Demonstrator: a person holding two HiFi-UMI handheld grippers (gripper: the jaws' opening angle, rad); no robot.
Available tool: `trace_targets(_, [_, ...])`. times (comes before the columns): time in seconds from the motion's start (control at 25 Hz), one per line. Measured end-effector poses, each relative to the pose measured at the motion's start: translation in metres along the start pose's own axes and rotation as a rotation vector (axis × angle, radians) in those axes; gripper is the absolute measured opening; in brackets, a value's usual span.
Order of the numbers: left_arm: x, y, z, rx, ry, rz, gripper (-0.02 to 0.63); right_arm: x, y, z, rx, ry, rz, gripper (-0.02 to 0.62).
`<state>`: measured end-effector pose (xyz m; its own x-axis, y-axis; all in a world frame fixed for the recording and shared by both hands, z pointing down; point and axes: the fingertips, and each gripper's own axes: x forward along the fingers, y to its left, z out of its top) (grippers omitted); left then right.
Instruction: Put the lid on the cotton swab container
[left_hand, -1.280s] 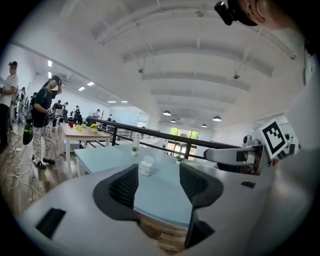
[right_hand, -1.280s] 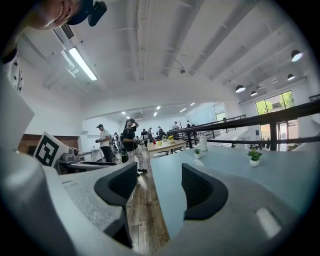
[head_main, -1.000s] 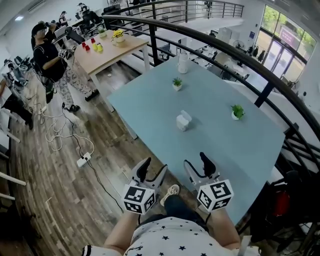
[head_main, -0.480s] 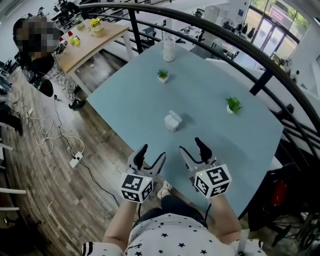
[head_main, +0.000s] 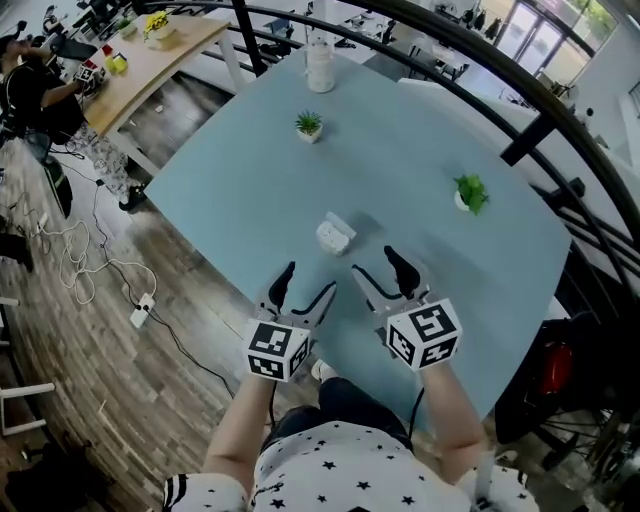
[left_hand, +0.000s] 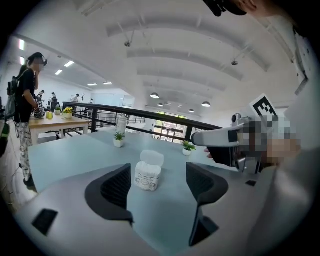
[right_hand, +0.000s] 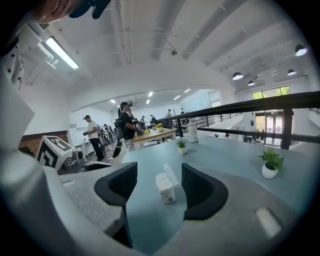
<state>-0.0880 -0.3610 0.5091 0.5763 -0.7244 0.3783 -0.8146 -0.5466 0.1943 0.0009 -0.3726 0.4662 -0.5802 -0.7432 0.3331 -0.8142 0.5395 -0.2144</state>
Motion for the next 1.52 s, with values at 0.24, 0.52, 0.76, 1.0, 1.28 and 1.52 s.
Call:
trace_targets(0.24, [0.040,0.012,-0.015,0.044,0.055,-0.025,0.332,0.029,-0.015,-0.007,-0.006,0.040,0.006,0.261])
trace_targets(0.52, [0.079,0.017,-0.027,0.112,0.106,-0.053,0.374,0.058,-0.027,-0.011,-0.009,0.074,0.023,0.261])
trace_targets(0.76, [0.107,0.029,-0.037,0.145,0.143,-0.042,0.376,0.079,-0.033,-0.017,-0.010,0.103,0.051,0.261])
trace_targets(1.0, [0.123,0.032,-0.044,0.181,0.165,-0.044,0.374,0.091,-0.031,-0.025,0.006,0.133,0.094,0.261])
trace_targets(1.28, [0.131,0.034,-0.050,0.194,0.181,-0.038,0.353,0.100,-0.030,-0.029,0.022,0.154,0.114,0.261])
trace_targets(1.52, [0.131,0.036,-0.052,0.195,0.163,-0.031,0.348,0.104,-0.025,-0.033,0.026,0.164,0.139,0.261])
